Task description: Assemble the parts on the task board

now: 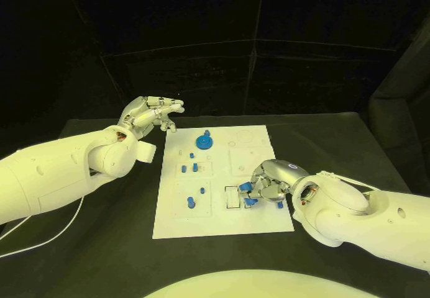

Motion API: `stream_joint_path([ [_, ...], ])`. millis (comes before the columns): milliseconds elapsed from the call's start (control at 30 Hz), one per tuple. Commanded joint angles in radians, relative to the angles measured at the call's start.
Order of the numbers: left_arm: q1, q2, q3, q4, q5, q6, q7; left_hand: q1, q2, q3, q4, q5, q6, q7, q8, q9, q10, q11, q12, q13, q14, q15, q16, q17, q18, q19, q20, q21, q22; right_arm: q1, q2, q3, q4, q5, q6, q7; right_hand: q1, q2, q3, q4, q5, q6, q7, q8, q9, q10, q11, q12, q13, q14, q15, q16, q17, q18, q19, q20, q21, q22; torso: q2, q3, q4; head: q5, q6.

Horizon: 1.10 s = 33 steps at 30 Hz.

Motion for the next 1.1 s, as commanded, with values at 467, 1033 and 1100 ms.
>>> stream_joint_path([
  [467, 0.001, 0.002, 0.001, 0.004, 0.002, 0.011, 0.005, -0.006, 0.006, -0.006, 0.004, 0.002, 0.000, 0.004, 0.004, -0.001, -0.007, 0.003, 0.007, -0.001, -0.009, -0.001, -0.003, 0.000, 0.005, -0.005, 0.003, -0.008, -0.002, 0.001, 0.085, 0.001, -0.048, 0.032, 0.034, -0.063, -0.060, 0.026, -0.051, 0.002, -0.051, 0.024, -0.013, 0.027, 0.012, 0.021, -0.010, -0.005, 0.008, 0.053, -0.015, 0.002, 0.000, -0.017, 0.008, -0.007, 0.003, 0.123, 0.001, -0.0003, -0.0002, 0.007, -0.003],
  [1033, 0.001, 0.003, 0.001, 0.002, 0.002, 0.012, 0.002, -0.006, 0.006, -0.006, 0.004, 0.002, 0.000, 0.004, 0.004, -0.001, -0.007, 0.003, 0.007, -0.001, -0.009, -0.001, -0.003, 0.000, 0.005, -0.005, 0.003, -0.008, -0.002, 0.002, 0.105, 0.001, -0.065, 0.014, -0.002, -0.090, -0.293, -0.158, -0.004, 0.009, -0.325, -0.033, 0.004, 0.026, 0.019, -0.047, 0.006, -0.134, -0.101, 0.044, -0.003, -0.027, -0.036, -0.009, -0.019, 0.003, -0.023, 0.089, 0.000, 0.0006, -0.0015, 0.009, -0.007],
  [1100, 0.001, 0.004, 0.001, 0.001, 0.002, 0.013, 0.002, -0.006, 0.006, -0.006, 0.004, 0.002, 0.000, 0.004, 0.004, -0.001, -0.007, 0.003, 0.007, -0.001, -0.009, -0.001, -0.003, 0.000, 0.005, -0.005, 0.003, -0.008, -0.002, 0.002, 0.103, 0.001, -0.063, 0.013, -0.004, -0.085, -0.296, -0.154, 0.002, 0.009, -0.325, -0.032, 0.004, 0.027, 0.020, -0.047, 0.006, -0.135, -0.101, 0.044, -0.002, -0.028, -0.038, -0.009, -0.019, 0.003, -0.023, 0.089, -0.001, 0.0007, -0.0016, 0.008, -0.008],
])
